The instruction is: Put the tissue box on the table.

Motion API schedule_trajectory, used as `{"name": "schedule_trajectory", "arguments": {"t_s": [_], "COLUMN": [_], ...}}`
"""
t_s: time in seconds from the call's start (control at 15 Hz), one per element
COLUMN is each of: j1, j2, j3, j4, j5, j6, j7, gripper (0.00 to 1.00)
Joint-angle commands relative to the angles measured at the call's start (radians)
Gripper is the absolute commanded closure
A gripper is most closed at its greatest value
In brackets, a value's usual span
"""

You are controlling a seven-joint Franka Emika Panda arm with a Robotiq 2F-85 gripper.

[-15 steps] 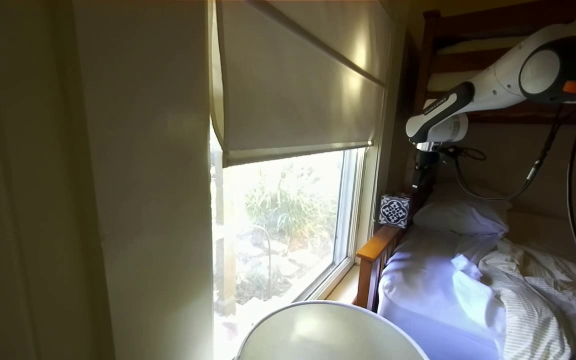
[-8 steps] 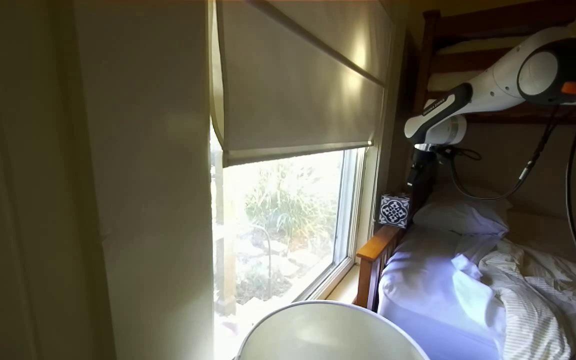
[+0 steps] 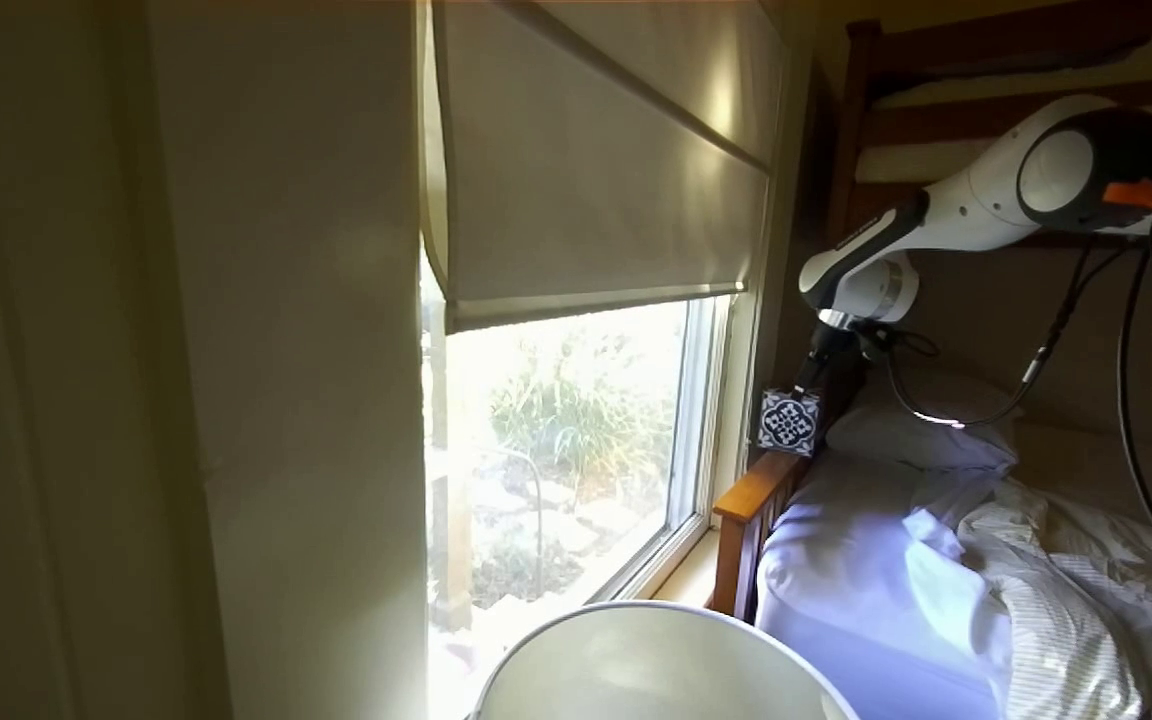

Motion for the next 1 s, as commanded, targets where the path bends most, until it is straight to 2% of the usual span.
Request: {"name": "schedule_trajectory", "arguments": {"t_s": [0.0,0.6,0.67,0.8,0.93], "j1": [-0.034,-0.03,-0.029,-0.023,-0.022], "j2": [0.056,0.131,0.14,0.151,0.155], "j3": [0.048,0.059,0.059,0.052,0.049], "j4": [0.06,0.17,0.178,0.188,0.192], "j5": [0.047,0.012,0.01,0.001,-0.003], "j6": [0.002,-0.037,-0.047,-0.061,-0.064], "j7": [-0.068,-0.095,-0.093,-0.082,-0.079], "gripper": [0.0,0.02,0.23,0.31,0.47]}}
